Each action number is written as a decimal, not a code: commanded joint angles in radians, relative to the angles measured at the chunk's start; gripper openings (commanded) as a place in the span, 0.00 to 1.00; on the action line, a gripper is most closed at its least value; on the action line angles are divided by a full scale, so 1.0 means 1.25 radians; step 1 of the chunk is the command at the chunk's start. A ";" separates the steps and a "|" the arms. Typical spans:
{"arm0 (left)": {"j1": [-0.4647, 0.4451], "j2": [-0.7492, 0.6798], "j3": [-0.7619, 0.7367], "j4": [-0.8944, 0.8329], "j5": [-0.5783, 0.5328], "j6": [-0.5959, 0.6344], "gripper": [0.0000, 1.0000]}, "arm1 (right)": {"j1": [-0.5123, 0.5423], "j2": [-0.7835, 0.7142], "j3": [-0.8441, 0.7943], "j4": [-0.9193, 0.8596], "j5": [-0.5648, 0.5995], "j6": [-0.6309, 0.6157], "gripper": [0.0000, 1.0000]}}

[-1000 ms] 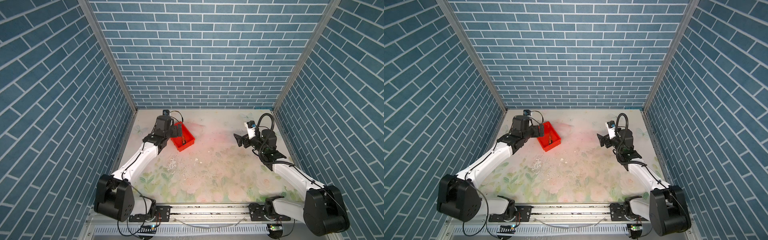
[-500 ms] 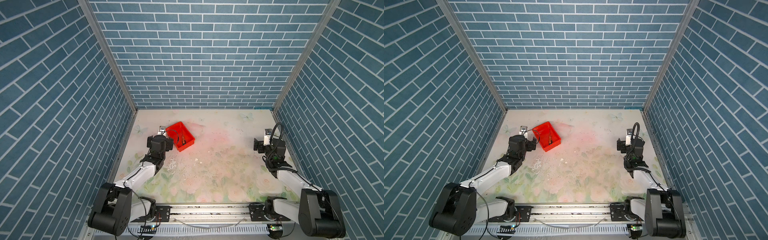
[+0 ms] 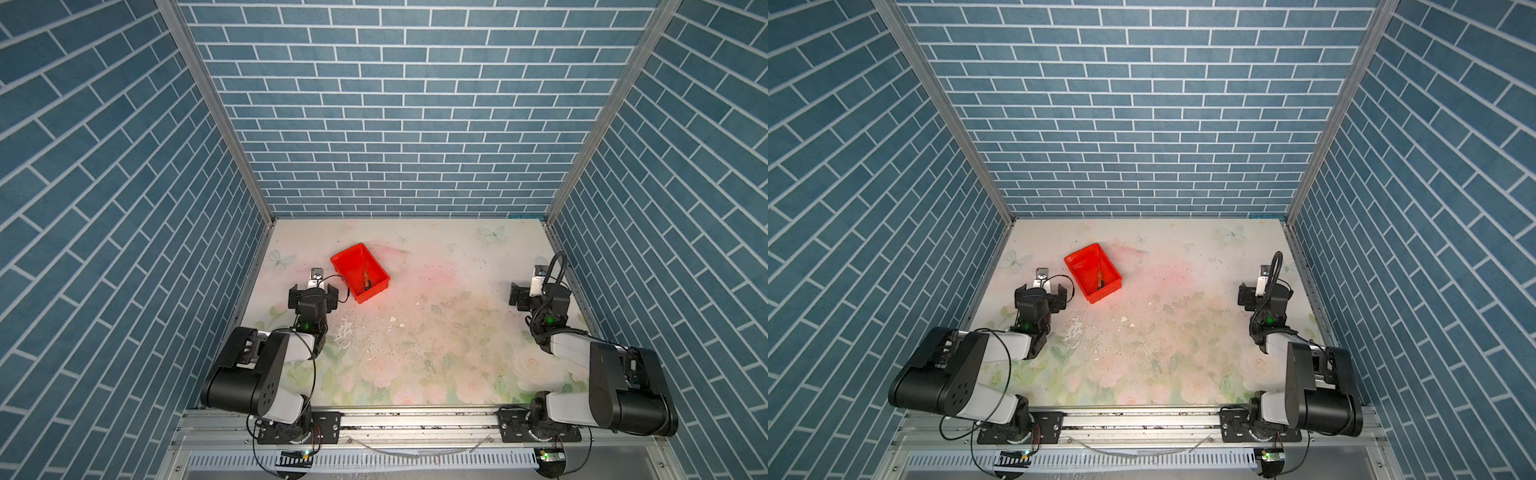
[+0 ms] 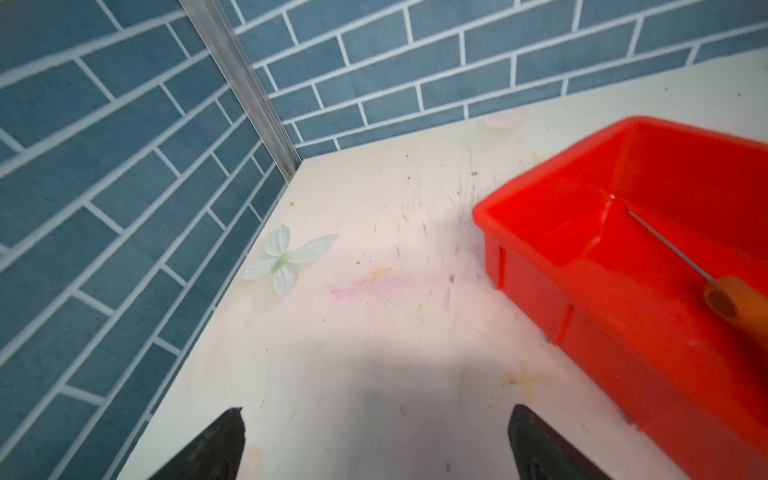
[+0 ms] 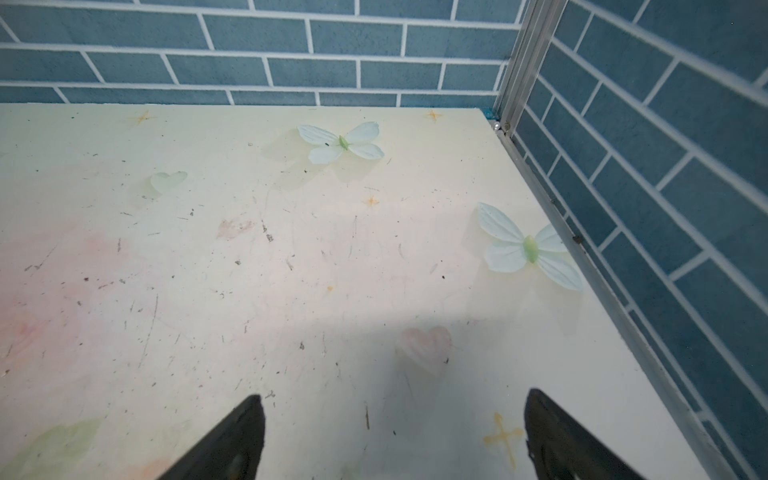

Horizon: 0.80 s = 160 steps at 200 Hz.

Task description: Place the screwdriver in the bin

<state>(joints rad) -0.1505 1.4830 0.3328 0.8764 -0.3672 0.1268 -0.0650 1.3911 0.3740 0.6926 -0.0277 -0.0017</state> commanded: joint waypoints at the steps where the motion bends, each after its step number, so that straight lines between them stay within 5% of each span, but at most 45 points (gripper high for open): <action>1: 0.030 0.010 0.010 0.045 0.084 -0.020 1.00 | -0.007 0.064 0.018 0.089 -0.043 0.043 0.96; 24: 0.046 0.049 -0.006 0.112 0.149 -0.010 1.00 | -0.011 0.112 0.020 0.117 -0.043 0.047 0.96; 72: 0.102 0.041 0.040 0.005 0.248 -0.051 1.00 | -0.013 0.119 0.026 0.114 -0.043 0.047 0.95; 160: 0.102 0.040 0.037 0.008 0.245 -0.049 1.00 | -0.013 0.119 0.026 0.117 -0.043 0.046 0.98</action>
<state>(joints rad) -0.0265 1.5303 0.3679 0.8917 -0.0727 0.0746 -0.0776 1.5391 0.3759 0.8024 -0.0685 0.0299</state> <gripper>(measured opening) 0.996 0.972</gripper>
